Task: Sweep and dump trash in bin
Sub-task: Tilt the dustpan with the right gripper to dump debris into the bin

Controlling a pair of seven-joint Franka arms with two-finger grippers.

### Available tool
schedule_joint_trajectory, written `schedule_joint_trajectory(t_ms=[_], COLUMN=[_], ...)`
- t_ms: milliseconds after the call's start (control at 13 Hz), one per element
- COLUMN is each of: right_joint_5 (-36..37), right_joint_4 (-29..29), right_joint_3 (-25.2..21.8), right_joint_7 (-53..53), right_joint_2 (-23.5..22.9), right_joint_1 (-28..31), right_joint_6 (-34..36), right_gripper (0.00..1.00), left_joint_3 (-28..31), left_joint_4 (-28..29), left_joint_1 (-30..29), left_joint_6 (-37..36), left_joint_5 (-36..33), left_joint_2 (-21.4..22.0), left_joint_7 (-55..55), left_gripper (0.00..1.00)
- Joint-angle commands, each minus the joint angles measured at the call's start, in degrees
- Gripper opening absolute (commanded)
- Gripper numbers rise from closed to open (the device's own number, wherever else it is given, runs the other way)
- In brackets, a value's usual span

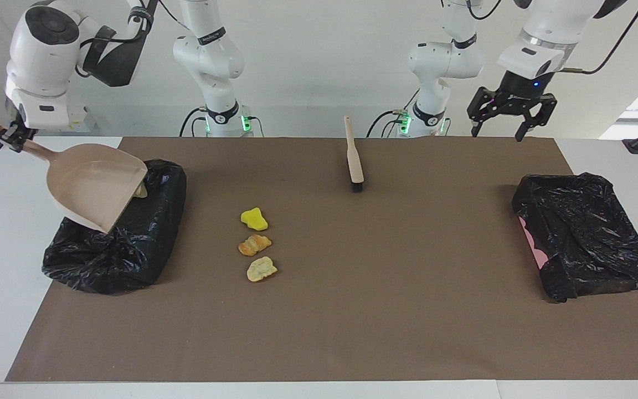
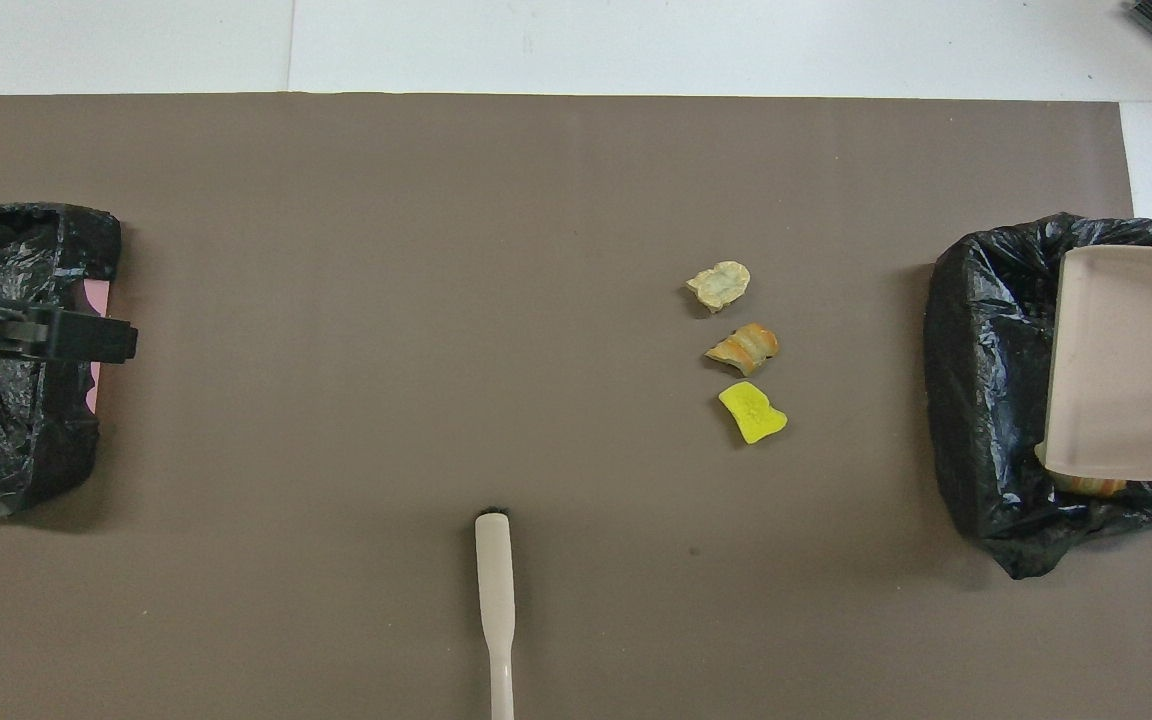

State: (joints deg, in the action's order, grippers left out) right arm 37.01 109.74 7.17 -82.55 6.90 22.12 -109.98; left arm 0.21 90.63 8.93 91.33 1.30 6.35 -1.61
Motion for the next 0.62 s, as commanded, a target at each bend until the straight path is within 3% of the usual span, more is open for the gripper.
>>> schedule_joint_trajectory(t_ms=[0, 231, 539], right_joint_5=[-8.0, -13.1, -23.2], right_joint_4=[0.3, 2.5, 2.9], right_joint_3=[0.3, 0.3, 0.3], right_joint_7=[0.1, 7.2, 19.3], right_joint_2=[-0.2, -0.4, -4.4], right_joint_1=[-1.6, -5.4, -10.2], right_joint_6=[2.8, 3.4, 4.2], right_gripper=[0.00, 0.00, 0.00], left_joint_3=[-0.3, -0.4, 0.1], left_joint_4=[-7.0, -12.1, -7.9], left_joint_1=[-3.5, -5.8, -7.3], left_joint_6=[-4.8, -8.9, -8.5], left_joint_5=[-0.8, -0.8, -0.5], left_joint_2=[-3.7, -7.0, -2.9], left_joint_7=[-4.6, -7.7, -10.1], left_gripper=[1.00, 1.00, 1.00])
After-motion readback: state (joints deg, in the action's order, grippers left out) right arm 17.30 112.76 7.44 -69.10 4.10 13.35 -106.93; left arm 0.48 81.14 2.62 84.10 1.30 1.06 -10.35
